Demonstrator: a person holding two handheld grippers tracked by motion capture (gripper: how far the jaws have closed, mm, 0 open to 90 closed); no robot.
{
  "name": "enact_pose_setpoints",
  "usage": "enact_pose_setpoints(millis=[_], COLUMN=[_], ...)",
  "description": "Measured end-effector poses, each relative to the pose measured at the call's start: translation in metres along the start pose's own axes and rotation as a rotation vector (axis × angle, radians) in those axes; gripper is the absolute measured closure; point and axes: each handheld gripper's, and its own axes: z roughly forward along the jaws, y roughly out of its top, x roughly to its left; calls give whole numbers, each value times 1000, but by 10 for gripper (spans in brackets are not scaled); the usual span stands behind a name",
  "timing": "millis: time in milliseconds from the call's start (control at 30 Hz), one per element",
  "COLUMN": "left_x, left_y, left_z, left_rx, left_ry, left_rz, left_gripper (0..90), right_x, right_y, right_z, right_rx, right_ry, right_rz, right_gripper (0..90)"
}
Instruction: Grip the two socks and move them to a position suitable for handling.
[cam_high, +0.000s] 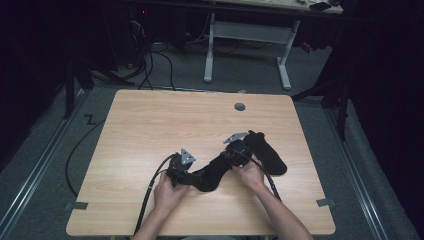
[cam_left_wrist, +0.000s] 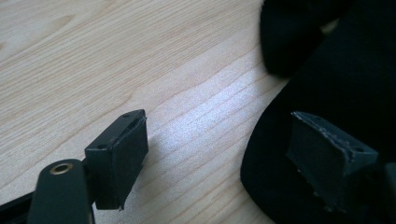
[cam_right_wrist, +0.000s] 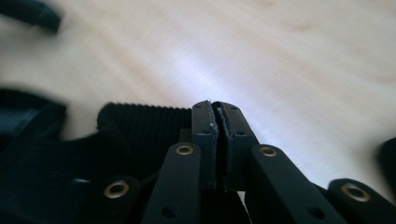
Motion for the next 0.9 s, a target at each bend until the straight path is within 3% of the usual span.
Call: enact_pose_setpoints(millis=[133, 200, 300, 367, 467, 567, 667, 767, 900], left_x=[0, -1, -2, -2, -3, -2, -3, -2, -5], left_y=[0, 0, -1, -1, 0, 0, -1, -1, 4], left_z=[0, 0, -1, 0, 0, 0, -1, -1, -4], left_rx=[1, -1, -2, -2, -3, -3, -3, -1, 32], left_ry=[1, 8, 17, 18, 19, 19, 21, 17, 20], left_rz=[1, -8, -16, -17, -19, -20, -23, -19, -18], left_gripper=[209, 209, 213, 213, 213, 213, 215, 218, 250], right_x=[-15, -18, -16, -9, 0, 5, 1, -4, -7], right_y=[18, 26, 29, 23, 10, -6, -20, -25, -27], right_z=[-9, -14, -22, -25, -22, -10, 1, 2, 2], right_rx=[-96, -128, -184, -204, -197, -149, -114, -116, -104], right_ry=[-55, -86, -94, -90, -75, -63, -27, -3, 19], right_rz=[55, 55, 52, 12, -13, -19, 30, 73, 65], right_gripper=[855, 853, 846, 837, 813, 756, 663, 600, 674])
